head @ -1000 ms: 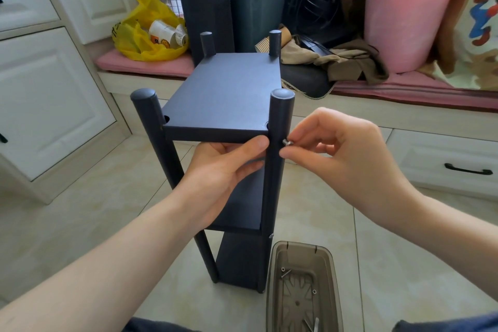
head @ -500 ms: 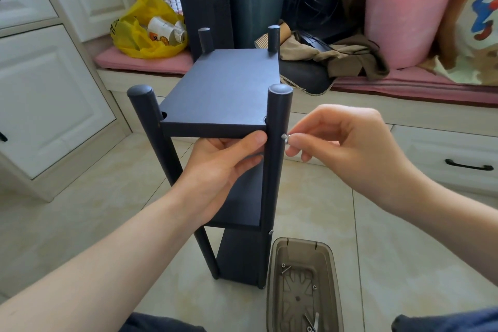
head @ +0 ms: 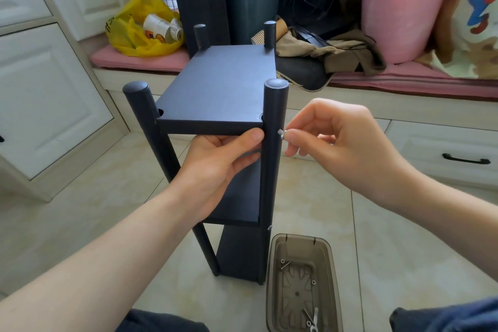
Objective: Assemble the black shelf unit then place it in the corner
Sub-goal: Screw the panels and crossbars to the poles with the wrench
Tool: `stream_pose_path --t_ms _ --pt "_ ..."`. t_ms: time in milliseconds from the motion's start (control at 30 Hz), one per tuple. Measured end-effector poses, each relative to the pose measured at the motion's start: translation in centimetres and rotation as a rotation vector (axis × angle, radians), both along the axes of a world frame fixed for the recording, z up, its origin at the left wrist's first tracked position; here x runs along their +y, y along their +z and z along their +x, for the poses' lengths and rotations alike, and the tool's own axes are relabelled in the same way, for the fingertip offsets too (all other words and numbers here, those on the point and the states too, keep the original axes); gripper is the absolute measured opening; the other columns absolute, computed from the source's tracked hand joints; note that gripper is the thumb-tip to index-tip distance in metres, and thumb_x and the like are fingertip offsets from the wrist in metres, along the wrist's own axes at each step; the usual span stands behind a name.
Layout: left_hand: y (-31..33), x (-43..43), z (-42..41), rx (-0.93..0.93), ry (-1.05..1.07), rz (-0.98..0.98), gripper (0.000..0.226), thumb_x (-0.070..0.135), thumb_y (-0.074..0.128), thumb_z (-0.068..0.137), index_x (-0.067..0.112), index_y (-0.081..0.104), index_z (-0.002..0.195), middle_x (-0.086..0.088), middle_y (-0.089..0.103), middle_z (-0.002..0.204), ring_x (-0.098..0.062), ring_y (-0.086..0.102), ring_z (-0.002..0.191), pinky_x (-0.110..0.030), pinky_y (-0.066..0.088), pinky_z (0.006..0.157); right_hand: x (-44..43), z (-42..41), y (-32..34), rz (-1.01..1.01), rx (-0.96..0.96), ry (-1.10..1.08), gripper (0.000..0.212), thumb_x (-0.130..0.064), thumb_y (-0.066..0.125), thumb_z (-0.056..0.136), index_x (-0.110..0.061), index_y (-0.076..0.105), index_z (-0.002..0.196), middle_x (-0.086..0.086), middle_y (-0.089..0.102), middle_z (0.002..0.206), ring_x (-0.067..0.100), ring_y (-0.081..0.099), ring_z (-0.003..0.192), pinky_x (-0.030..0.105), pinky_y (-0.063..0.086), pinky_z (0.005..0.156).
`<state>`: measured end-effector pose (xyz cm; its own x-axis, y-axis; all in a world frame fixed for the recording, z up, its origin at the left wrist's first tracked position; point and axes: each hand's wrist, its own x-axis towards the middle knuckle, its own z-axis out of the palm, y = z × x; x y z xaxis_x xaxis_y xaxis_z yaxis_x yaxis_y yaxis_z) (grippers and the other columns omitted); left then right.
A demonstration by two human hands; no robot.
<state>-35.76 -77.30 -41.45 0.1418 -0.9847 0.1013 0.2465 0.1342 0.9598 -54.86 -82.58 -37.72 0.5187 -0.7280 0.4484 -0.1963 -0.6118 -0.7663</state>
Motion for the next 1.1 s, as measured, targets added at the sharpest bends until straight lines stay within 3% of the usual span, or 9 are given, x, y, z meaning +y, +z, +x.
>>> stream_pose_path --t_ms 100,167,233,367,533,767,1100 --pt "0.1 0.0 0.0 -0.01 0.014 0.008 0.054 0.034 0.079 0.07 0.008 0.07 0.117 -0.012 0.075 0.116 -0.027 0.071 0.111 -0.036 0.057 0.096 0.0 0.0 0.1 0.047 -0.025 0.023 0.011 -0.01 0.07 0.088 -0.016 0.066 0.081 -0.002 0.072 0.07 0.011 0.068 0.068 0.047 0.054 0.074" --pt "0.1 0.0 0.0 -0.018 0.024 0.018 0.053 0.035 0.079 0.069 0.01 0.071 0.115 -0.01 0.076 0.114 -0.024 0.072 0.109 -0.031 0.058 0.092 -0.1 0.0 0.1 0.057 -0.026 0.034 0.01 -0.009 0.07 0.089 -0.015 0.066 0.082 -0.001 0.072 0.07 0.011 0.068 0.068 0.05 0.053 0.076" --pt "0.3 0.1 0.0 -0.022 0.024 0.025 0.05 0.036 0.079 0.068 0.014 0.072 0.111 -0.007 0.077 0.112 -0.022 0.073 0.108 -0.026 0.058 0.087 -0.2 -0.1 0.1 0.037 -0.012 0.038 0.01 -0.01 0.07 0.089 -0.016 0.065 0.082 -0.002 0.072 0.071 0.011 0.068 0.07 0.047 0.052 0.076" --pt "0.4 0.0 0.1 -0.047 0.041 0.031 0.056 0.039 0.08 0.064 0.014 0.071 0.114 -0.005 0.077 0.112 -0.02 0.073 0.108 -0.023 0.057 0.084 -0.3 -0.3 0.1 -0.148 0.098 -0.004 0.004 -0.017 0.069 0.089 -0.018 0.066 0.087 -0.011 0.069 0.072 0.012 0.067 0.078 0.029 0.051 0.078" --pt "0.5 0.1 0.1 -0.041 0.036 0.027 0.051 0.037 0.079 0.068 0.015 0.071 0.113 -0.005 0.077 0.112 -0.02 0.072 0.109 -0.022 0.057 0.083 -0.3 -0.3 -0.2 -0.245 0.114 -0.034 0.002 -0.019 0.068 0.089 -0.02 0.066 0.089 -0.015 0.068 0.077 0.011 0.066 0.08 0.021 0.049 0.076" --pt "0.6 0.0 0.0 -0.033 0.001 0.013 0.046 0.036 0.077 0.072 0.014 0.071 0.112 -0.007 0.076 0.115 -0.023 0.071 0.111 -0.026 0.057 0.086 -0.7 -0.3 -0.3 -0.061 0.03 0.051 0.011 -0.012 0.069 0.089 -0.022 0.066 0.085 -0.008 0.07 0.076 0.015 0.065 0.076 0.034 0.052 0.07" --pt "0.6 -0.2 -0.2 -0.062 0.025 0.007 0.049 0.037 0.077 0.072 0.014 0.069 0.115 -0.008 0.075 0.116 -0.024 0.071 0.111 -0.028 0.057 0.087 -1.1 -0.6 -0.2 -0.172 0.065 0.035 0.001 -0.02 0.065 0.09 -0.02 0.066 0.091 -0.012 0.068 0.077 0.013 0.066 0.083 0.023 0.051 0.076"
